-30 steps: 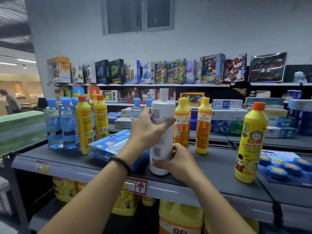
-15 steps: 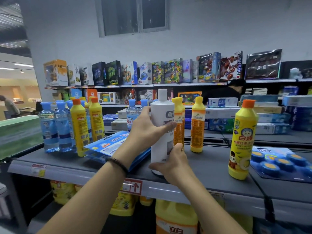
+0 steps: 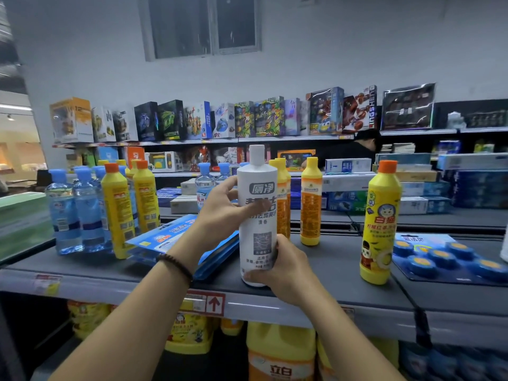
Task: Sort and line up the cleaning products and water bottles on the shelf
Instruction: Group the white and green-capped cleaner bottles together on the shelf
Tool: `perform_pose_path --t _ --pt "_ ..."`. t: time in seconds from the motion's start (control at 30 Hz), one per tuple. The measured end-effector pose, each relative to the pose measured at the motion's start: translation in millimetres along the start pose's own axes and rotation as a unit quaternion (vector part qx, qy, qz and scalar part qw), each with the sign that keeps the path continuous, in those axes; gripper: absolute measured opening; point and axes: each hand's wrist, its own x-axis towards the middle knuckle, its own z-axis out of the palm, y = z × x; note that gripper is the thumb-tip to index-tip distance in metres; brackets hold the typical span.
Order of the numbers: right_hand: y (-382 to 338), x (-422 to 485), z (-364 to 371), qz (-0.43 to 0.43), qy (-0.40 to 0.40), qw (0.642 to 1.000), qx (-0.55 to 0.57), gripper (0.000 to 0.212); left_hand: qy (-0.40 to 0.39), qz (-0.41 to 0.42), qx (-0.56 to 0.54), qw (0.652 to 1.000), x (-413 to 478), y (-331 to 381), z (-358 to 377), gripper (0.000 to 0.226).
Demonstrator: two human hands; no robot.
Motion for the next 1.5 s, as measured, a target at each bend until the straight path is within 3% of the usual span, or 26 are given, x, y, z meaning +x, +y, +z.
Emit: perform_pose_path --t 0.1,0.3,0.43,0.6,0.77,1.13,1.5 --pt "-3 -6 0 -0.008 0.041 0.999 0.016 0.066 -0.001 0.024 -0.023 0.999 -6 9 1 0.058" --pt "-18 -34 -27 -0.061 0.118 0.991 0.011 0.062 -0.004 0.071 -0.054 0.996 -8 49 20 0.069" --pt "-12 -62 -50 -0.109 0.228 0.967 0.038 0.07 0.004 0.114 -0.069 0.991 -14 84 50 0.063" --pt "5 -92 -100 -0.135 0.313 0.94 -0.008 0.069 -0.025 0.137 -0.105 0.985 -13 117 108 0.049" --pt "34 -118 -172 -0.102 0.34 0.935 -0.008 0.061 -0.064 0.135 -0.134 0.98 -8 137 189 0.058" --pt "125 -165 -316 -0.022 0.391 0.918 -0.06 0.055 -0.123 0.099 -0.163 0.974 15 144 377 0.053" --pt "196 -165 -388 0.038 0.407 0.903 -0.133 0.053 -0.125 0.03 -0.128 0.983 40 115 490 0.069"
